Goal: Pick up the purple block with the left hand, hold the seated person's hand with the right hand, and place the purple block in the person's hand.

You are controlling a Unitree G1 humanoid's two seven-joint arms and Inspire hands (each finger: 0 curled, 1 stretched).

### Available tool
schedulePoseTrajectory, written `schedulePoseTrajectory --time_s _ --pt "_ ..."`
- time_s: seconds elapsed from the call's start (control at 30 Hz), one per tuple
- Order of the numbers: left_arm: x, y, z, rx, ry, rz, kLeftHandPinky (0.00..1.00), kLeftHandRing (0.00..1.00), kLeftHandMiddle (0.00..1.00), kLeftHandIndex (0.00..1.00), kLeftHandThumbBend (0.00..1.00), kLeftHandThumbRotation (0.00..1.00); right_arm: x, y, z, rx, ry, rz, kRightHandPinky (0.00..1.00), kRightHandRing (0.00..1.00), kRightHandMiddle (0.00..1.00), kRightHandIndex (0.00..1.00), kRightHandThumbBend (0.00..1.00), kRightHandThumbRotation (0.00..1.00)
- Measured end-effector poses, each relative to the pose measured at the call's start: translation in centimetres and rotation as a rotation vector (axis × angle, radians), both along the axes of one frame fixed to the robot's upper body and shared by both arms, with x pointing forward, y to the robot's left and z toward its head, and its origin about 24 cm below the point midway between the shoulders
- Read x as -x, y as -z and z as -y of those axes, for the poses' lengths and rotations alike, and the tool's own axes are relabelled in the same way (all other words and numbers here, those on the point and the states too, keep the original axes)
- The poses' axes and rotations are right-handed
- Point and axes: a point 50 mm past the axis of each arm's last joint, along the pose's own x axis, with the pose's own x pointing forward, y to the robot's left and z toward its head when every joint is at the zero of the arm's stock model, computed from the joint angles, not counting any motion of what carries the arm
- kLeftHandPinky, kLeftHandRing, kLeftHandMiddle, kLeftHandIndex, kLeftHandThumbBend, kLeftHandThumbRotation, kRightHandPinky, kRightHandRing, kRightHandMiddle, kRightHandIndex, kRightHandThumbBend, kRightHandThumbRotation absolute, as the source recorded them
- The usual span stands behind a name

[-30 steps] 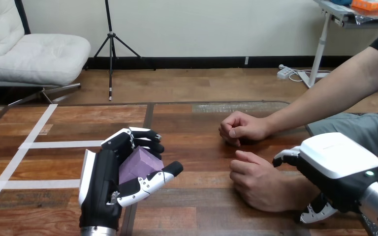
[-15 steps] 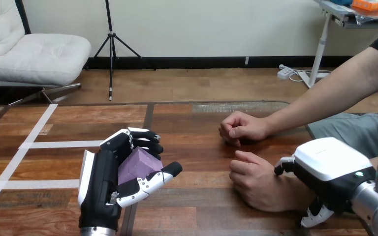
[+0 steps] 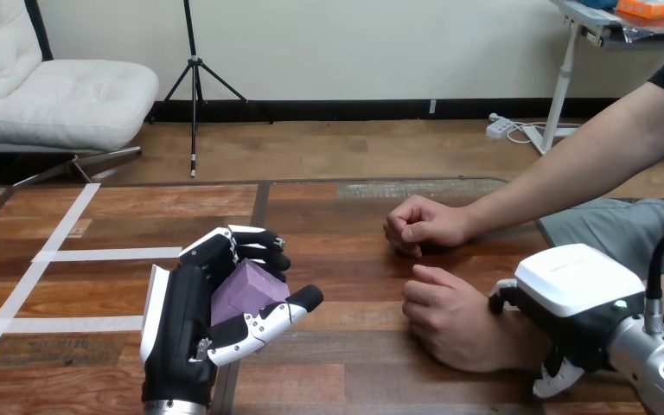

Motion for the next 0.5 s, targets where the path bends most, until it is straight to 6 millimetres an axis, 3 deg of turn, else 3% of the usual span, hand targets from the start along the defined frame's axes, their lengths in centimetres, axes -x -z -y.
schedulePoseTrajectory --time_s 0.5 --pt "0.38 0.3 -0.38 0.004 -0.017 -0.015 0.38 0.44 0.5 0.52 0.76 0.03 -0.25 0.55 0.76 0.01 0.089 -0.025 0.84 0.83 0.83 0.81 0.77 0.13"
